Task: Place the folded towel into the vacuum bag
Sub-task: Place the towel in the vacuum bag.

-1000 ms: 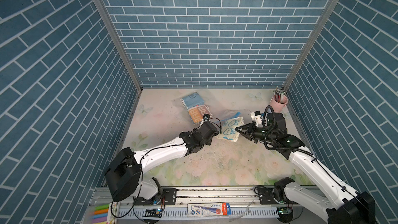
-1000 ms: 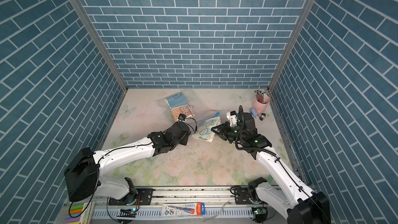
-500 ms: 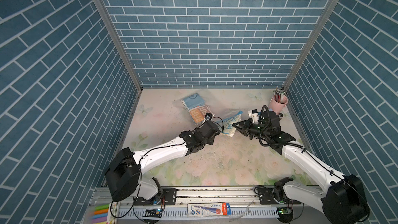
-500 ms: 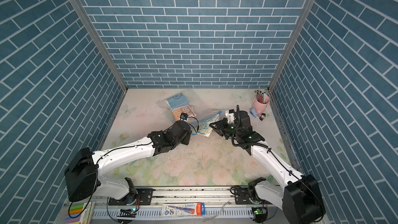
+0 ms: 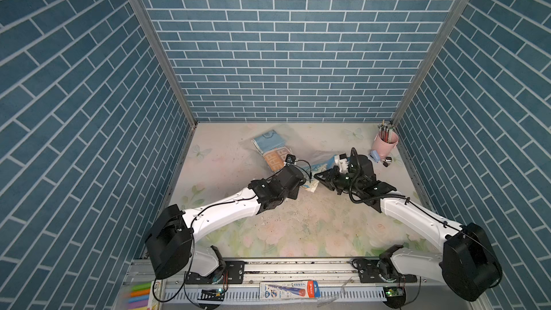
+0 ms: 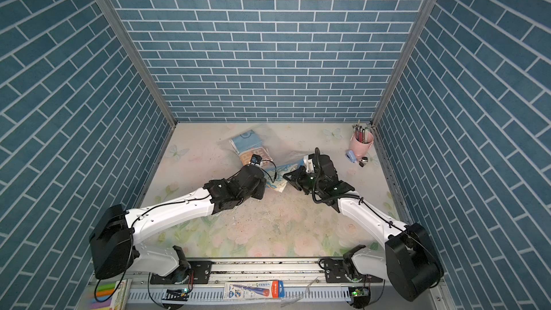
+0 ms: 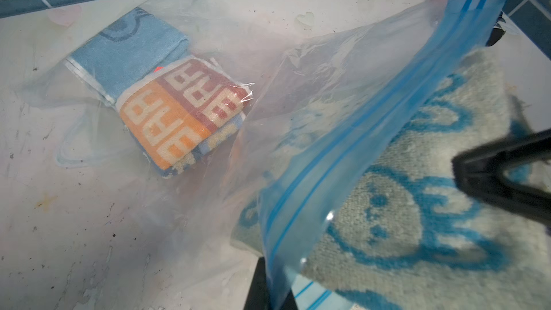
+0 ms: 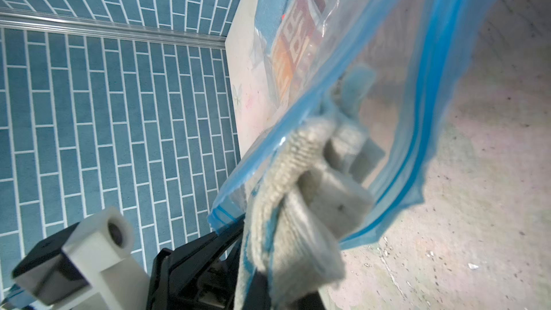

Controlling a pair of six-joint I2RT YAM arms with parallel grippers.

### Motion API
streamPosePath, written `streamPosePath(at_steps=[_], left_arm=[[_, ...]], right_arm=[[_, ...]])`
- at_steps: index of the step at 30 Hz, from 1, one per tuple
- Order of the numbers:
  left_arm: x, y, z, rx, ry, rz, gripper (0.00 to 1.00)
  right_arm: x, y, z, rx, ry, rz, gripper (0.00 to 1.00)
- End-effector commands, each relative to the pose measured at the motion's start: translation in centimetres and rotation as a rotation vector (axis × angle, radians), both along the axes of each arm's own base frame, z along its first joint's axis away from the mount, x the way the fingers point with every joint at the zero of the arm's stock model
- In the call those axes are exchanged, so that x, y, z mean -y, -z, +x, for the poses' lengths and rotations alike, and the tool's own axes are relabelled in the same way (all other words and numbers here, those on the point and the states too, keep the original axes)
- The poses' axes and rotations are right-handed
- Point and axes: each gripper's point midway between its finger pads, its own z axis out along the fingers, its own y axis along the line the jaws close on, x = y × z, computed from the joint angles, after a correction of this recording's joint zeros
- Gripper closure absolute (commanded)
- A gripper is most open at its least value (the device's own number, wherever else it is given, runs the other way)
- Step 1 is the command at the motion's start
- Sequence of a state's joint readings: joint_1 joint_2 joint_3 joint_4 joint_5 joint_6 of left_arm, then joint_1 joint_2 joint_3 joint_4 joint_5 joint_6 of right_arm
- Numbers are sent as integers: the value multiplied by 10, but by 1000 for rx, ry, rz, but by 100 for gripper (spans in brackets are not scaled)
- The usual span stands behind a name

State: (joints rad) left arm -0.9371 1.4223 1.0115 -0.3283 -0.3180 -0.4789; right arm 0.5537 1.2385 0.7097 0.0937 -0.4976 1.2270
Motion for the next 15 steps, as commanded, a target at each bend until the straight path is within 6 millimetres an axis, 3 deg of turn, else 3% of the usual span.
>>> streamPosePath(at_steps=[1,9,15], left_arm=[[8,-12,1,13,12,-27,100],[12,-13,-1,13,22,-33,100],[11,-11,-1,13,18,-31,100]], right_arm=[[-3,-17,16,47,59,20,100],[3,-16,38,44,181,14,100],[-20,-17,43,42,141,17,100]])
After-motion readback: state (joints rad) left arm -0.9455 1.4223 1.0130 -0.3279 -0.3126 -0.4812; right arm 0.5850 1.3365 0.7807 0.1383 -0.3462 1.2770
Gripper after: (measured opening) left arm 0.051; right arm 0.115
